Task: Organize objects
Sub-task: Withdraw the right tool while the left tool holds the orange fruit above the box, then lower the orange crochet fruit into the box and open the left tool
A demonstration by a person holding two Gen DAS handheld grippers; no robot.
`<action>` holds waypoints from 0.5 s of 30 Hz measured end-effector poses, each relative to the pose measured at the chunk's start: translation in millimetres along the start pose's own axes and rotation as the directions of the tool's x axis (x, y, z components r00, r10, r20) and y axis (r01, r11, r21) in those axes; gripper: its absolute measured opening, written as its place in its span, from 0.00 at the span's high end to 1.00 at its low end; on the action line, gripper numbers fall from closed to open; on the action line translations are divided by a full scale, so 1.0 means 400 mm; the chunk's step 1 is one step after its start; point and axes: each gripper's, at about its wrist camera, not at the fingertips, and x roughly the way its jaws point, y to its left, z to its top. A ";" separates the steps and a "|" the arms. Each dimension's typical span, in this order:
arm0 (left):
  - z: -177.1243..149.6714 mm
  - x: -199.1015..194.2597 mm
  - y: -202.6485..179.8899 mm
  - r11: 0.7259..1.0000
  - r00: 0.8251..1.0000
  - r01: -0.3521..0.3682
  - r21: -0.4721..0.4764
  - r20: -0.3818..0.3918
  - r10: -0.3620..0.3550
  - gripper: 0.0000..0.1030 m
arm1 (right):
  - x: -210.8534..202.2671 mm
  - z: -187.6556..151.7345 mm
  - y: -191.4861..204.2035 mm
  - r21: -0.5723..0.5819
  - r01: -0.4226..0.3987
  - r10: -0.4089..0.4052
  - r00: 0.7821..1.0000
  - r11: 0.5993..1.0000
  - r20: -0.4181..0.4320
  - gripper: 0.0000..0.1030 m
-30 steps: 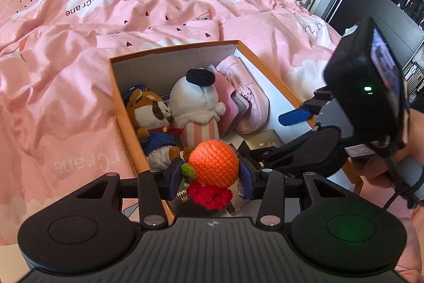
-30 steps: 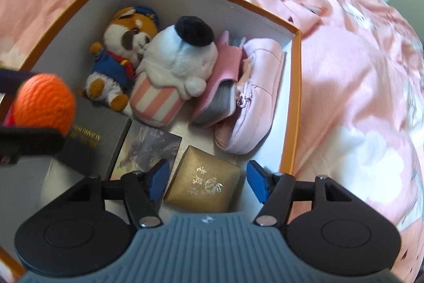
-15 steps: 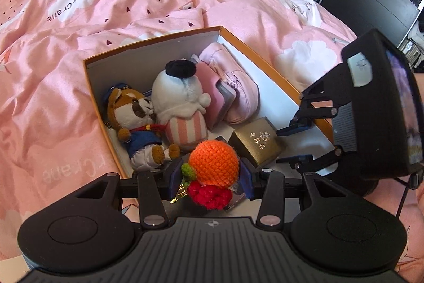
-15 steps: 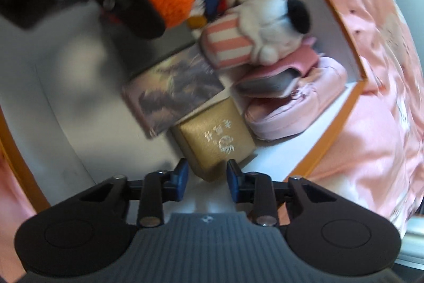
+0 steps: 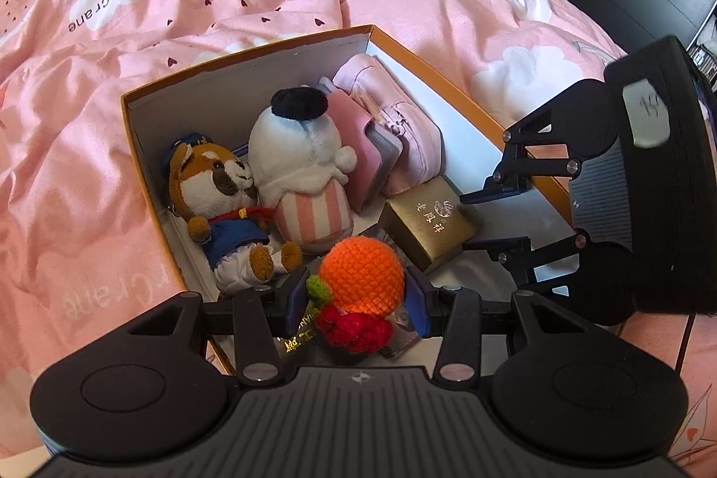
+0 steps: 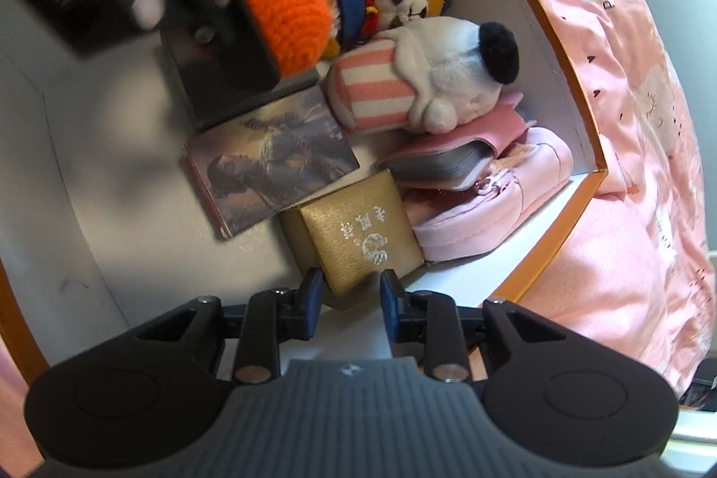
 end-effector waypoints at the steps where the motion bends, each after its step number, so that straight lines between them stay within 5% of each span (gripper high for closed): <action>1: 0.002 0.000 -0.001 1.000 1.000 -0.002 0.002 -0.001 0.002 0.50 | -0.001 -0.005 0.001 -0.006 0.003 -0.003 1.000 1.000 0.006 0.71; 10: 0.012 0.001 -0.040 0.997 0.997 0.078 0.026 -0.001 -0.078 0.50 | -0.114 -0.043 -0.019 0.142 0.052 -0.070 0.990 0.989 0.126 0.72; 15: 0.010 0.042 -0.079 0.990 0.989 0.140 -0.008 -0.037 -0.141 0.50 | -0.188 -0.070 -0.041 0.418 0.120 -0.207 0.964 0.900 0.169 0.62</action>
